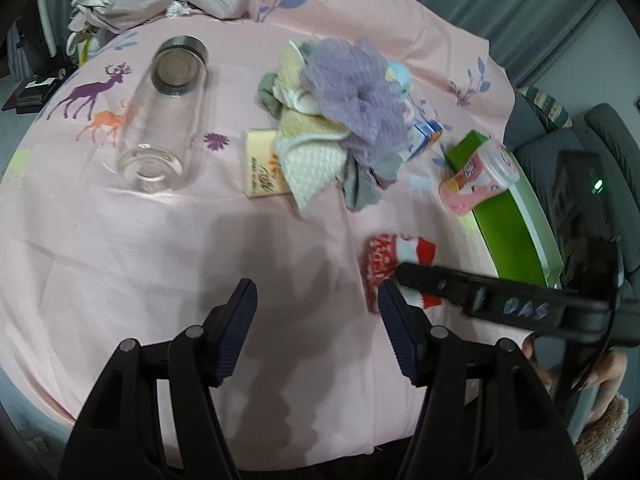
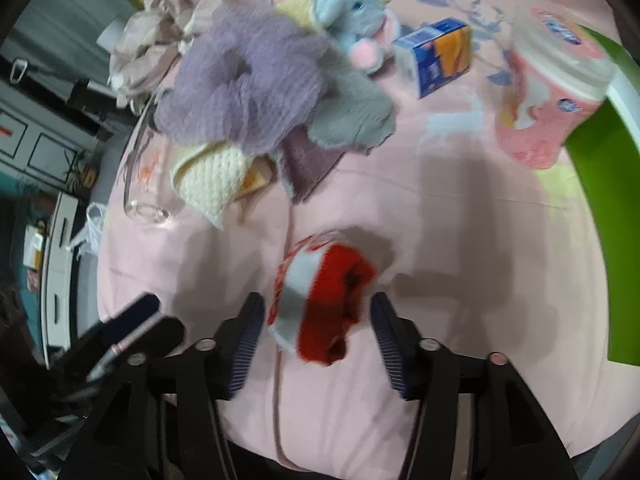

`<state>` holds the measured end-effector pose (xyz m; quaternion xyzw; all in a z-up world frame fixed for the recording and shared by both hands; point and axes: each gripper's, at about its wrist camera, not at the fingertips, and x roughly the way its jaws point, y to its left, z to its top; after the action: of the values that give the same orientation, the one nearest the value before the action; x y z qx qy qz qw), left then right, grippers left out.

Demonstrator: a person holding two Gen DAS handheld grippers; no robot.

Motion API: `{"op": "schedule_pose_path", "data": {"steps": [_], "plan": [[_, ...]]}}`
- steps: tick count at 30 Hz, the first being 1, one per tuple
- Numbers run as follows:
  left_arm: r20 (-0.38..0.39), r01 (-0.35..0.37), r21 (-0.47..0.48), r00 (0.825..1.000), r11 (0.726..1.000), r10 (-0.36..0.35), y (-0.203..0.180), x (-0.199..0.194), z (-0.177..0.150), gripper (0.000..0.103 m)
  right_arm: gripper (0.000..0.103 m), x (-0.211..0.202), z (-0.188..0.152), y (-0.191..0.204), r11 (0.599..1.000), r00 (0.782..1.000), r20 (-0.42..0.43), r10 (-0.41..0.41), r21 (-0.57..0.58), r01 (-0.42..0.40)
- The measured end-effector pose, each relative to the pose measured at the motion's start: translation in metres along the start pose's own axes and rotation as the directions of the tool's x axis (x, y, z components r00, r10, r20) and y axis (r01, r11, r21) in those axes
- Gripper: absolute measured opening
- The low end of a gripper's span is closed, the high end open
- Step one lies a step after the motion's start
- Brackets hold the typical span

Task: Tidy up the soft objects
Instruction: 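Carry the sock into the green box and open the right gripper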

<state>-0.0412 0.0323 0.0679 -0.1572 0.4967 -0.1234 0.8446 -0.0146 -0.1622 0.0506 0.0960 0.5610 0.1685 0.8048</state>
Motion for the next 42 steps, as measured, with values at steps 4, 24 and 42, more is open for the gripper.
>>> {"op": "schedule_pose_path", "data": {"steps": [4, 24, 42], "plan": [[-0.036, 0.037, 0.038, 0.999, 0.999, -0.036, -0.012, 0.011, -0.003, 0.062, 0.068, -0.015, 0.004, -0.012, 1.0, 1.0, 0.02, 0.0, 0.025, 0.0], [-0.109, 0.119, 0.186, 0.989, 0.975, -0.1, -0.076, 0.051, 0.001, 0.029, 0.04, 0.002, 0.003, -0.018, 0.997, 0.996, 0.041, 0.073, 0.014, -0.074], [0.0, 0.25, 0.483, 0.958, 0.839, -0.285, -0.223, 0.027, 0.061, 0.029, 0.04, -0.142, 0.037, -0.097, 0.984, 0.896, 0.437, -0.072, 0.176, -0.007]]}}
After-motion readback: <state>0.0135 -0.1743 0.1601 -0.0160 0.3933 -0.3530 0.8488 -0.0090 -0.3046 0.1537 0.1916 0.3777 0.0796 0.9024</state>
